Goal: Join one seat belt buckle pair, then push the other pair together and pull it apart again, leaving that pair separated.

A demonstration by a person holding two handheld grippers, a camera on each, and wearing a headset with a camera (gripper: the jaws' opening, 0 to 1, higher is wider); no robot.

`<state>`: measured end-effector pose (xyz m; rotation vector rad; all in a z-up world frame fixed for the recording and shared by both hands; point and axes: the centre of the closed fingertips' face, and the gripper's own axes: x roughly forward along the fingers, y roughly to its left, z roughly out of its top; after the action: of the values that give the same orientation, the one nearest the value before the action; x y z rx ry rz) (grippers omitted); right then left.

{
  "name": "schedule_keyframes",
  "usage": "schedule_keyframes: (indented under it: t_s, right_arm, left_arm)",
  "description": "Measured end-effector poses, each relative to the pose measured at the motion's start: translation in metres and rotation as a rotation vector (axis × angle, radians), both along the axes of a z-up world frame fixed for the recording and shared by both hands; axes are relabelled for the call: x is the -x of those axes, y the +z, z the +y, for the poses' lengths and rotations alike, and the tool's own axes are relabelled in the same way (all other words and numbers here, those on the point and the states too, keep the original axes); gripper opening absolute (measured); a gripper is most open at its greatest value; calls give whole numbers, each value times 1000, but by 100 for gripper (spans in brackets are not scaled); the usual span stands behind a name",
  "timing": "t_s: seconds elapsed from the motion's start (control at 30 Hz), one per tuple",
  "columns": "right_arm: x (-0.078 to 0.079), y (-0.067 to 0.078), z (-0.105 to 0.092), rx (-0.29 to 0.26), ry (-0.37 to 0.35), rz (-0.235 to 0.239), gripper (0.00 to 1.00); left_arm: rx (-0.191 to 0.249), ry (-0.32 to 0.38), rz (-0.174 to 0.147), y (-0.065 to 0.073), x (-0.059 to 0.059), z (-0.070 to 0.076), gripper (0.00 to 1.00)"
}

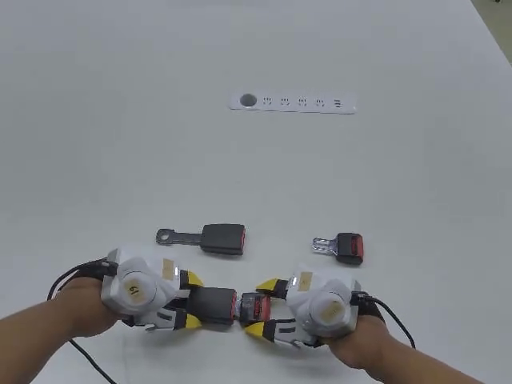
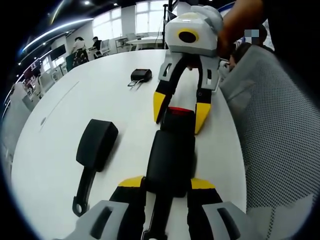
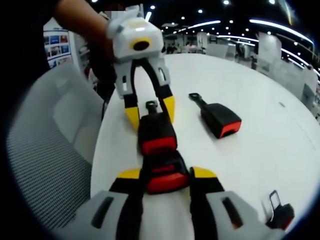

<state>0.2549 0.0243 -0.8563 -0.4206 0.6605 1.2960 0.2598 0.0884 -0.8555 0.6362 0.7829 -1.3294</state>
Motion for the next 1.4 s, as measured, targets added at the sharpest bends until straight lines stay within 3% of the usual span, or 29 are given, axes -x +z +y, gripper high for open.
schedule_keyframes:
  t_s: [0.47,0.73,0.8,0.83,1.4]
  right_arm:
    - [1,0,-3,13,58,-63,35]
    - [1,1,-3,-1,50,-60,35]
    - [1,2,-3,-42,-1,-7,35]
    - [0,2,-5,-30,19,-34,35]
    - [3,3,-6,-22,27,-66,34]
  left_arm:
    - [56,6,7,1,1,1,31]
    - [70,-1,4,2,2,2,31]
    - [73,1,5,3,2,2,31]
    - [73,1,4,3,3,2,31]
    - [79,-3,0,1,5,4,31]
